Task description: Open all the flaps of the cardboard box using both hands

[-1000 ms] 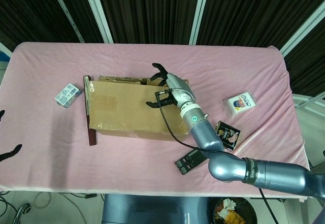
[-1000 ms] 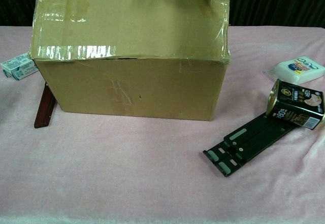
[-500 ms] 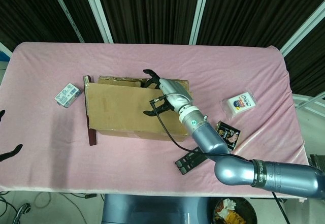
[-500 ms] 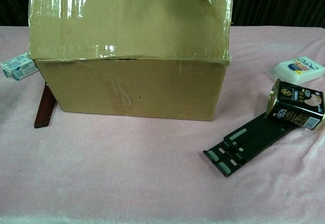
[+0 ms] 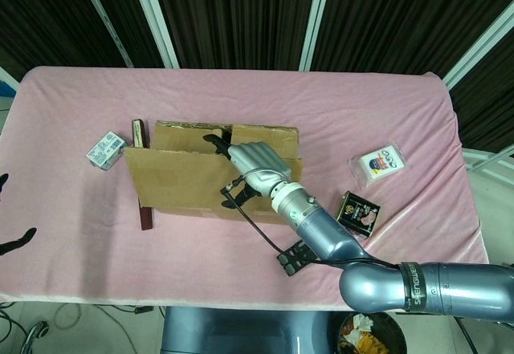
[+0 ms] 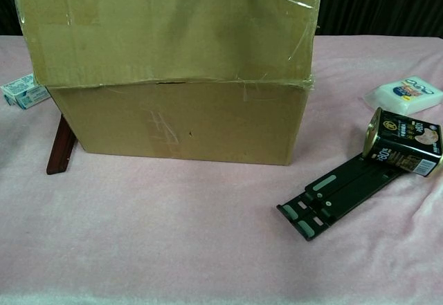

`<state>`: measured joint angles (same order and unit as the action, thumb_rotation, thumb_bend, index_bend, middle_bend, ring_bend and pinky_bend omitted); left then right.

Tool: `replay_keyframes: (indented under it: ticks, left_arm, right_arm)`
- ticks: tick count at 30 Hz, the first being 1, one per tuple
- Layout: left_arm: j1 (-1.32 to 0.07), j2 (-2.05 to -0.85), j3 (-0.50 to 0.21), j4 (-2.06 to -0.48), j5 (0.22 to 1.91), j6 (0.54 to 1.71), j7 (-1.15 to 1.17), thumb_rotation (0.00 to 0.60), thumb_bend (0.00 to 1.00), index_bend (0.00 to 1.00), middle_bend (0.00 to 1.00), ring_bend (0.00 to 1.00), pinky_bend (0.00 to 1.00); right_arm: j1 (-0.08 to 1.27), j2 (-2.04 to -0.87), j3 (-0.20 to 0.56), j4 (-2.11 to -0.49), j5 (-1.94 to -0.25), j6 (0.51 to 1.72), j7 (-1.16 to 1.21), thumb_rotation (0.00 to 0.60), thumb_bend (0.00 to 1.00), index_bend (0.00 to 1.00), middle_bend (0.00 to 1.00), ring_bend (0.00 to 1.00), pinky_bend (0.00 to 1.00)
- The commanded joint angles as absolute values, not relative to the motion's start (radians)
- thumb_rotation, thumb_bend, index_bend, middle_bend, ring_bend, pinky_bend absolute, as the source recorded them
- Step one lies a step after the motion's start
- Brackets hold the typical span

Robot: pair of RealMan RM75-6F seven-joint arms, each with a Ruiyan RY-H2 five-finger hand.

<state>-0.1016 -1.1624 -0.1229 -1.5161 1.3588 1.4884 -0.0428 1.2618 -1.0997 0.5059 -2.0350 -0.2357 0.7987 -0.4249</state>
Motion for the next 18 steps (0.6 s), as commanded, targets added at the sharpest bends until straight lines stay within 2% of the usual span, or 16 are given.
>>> replay_keyframes:
  ticks: [1, 18]
  left_arm:
    - [-0.101, -1.162, -0.123, -1.516, 1.359, 1.488, -0.045, 0.600, 0.13, 0.00, 0.00, 0.00, 0.00]
    - [-0.100, -1.160, -0.130, -1.521, 1.353, 1.482, -0.056, 0.600, 0.13, 0.00, 0.00, 0.00, 0.00]
  right_arm:
    - [1.290, -1.083, 0.494, -2.045, -0.212, 0.803, -0.433, 0.594, 0.19, 0.05, 0.30, 0.42, 0.48]
    - [1.372, -1.016, 0.483, -2.084, -0.146, 0.814, -0.401, 0.593, 0.18, 0.05, 0.30, 0.42, 0.48]
